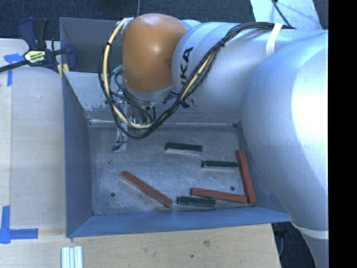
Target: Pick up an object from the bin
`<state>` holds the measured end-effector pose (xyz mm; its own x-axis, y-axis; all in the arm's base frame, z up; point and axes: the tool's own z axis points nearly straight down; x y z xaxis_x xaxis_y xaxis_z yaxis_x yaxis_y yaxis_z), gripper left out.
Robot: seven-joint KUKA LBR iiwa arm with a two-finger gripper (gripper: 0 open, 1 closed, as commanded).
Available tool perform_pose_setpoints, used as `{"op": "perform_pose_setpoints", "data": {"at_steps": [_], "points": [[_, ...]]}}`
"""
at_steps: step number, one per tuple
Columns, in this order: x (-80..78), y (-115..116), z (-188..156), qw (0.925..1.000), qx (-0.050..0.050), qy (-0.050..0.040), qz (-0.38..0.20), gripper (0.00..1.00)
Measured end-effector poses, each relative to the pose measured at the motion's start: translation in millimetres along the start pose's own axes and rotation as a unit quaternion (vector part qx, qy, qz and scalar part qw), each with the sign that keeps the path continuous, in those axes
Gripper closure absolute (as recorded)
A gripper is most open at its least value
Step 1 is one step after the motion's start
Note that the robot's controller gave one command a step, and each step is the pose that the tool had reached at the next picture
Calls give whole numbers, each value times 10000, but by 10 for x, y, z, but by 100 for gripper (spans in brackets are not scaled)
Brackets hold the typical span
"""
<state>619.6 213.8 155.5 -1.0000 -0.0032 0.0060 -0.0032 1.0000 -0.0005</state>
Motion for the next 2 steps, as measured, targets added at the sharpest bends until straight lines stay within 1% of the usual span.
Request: {"op": "perform_pose_setpoints", "data": {"at_steps": [1, 2], "points": [[22, -684, 163, 9967, 7, -31, 815, 0], [-70, -1241, 822, 9884, -1, 12, 1516, 0]]}}
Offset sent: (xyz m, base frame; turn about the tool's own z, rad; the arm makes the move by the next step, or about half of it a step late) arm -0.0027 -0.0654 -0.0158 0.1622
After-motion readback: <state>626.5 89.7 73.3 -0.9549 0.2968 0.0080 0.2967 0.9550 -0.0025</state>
